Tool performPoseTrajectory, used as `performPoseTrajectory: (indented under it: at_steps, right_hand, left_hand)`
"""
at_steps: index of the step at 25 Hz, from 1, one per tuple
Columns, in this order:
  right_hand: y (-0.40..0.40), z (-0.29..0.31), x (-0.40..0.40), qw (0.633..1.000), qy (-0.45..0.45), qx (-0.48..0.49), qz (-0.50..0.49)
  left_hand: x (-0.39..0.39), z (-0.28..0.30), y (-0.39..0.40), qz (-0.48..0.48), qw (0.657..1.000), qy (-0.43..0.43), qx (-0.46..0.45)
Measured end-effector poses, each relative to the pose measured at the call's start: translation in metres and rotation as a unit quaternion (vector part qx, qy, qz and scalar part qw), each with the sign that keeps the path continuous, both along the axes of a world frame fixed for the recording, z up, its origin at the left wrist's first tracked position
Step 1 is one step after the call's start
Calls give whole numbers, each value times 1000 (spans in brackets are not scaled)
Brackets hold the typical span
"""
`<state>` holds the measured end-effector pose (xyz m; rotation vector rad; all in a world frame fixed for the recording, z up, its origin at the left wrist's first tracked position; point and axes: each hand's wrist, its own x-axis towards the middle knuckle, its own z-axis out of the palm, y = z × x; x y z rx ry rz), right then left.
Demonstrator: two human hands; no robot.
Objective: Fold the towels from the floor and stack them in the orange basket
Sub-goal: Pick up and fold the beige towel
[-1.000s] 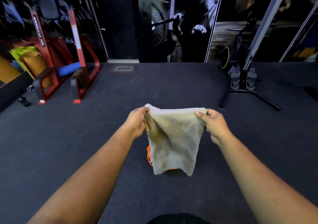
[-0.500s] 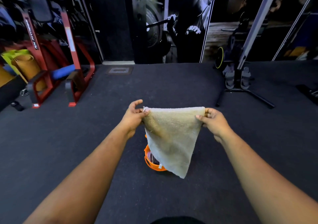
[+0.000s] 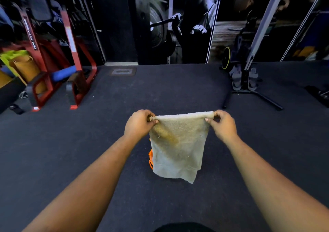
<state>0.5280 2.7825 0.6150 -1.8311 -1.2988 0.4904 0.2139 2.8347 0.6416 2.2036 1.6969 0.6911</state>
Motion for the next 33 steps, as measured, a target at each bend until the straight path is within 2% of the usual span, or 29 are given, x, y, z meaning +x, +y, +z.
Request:
performPoseTrajectory:
  at_steps: [2,3,6,9,10,12,14,16,18,19,20,22,23,25,27,30,33]
  right_hand:
    - [-4,1,0,994,97,25,34]
    - [-5,3,1,989,139,37,45]
    - [-5,20,1,972,203,107,58]
    - [0,55,-14,931,299,182,101]
    - [4,70,-20,912,334,207,117]
    - [8,96,-29,878,396,245,110]
    - [7,97,-26,853,453,231,114]
    - [-4,63,-24,876,448,86,158]
    - [-27,10,-36,903,369,-79,208]
    - [-32,-9,-45,903,356,-101,220]
    - [-35,-18,-55,902,374,-85,197]
    - [-32,-17,-66,892,431,-49,127]
    - [-30,-13,-65,883,454,-50,110]
    - [-28,-17,-58,886,439,-87,121]
    - [-32,-31,-53,917,347,-139,137]
    - [-37,-47,-53,940,305,-125,89]
    - [-32,-51,-61,952,285,-85,77]
  left_hand:
    - [-6,-5,3,-41,998,-46,1]
    - [-10,-5,3,-67,992,-104,-22]
    - [-11,9,-7,-93,940,-308,-112]
    - [-2,38,-15,-56,889,-451,-54]
    - [-3,46,-14,-62,870,-485,-60]
    - [-6,43,-18,-89,866,-470,-144]
    - [-2,31,-29,-87,870,-435,-215]
    - [11,36,-29,-59,842,-495,-203]
    - [17,44,-22,-46,792,-570,-214]
    - [12,43,-19,-46,772,-587,-239]
    - [2,35,-19,-47,766,-577,-279]
    - [-21,0,-38,-43,771,-497,-396]
    - [-28,-17,-51,-41,779,-457,-427]
    - [-36,-38,-56,-5,807,-434,-401]
    - [-37,-45,-46,78,829,-425,-355]
    - [-44,-49,-36,160,825,-407,-359]
    - [-38,-48,-43,177,833,-410,-328]
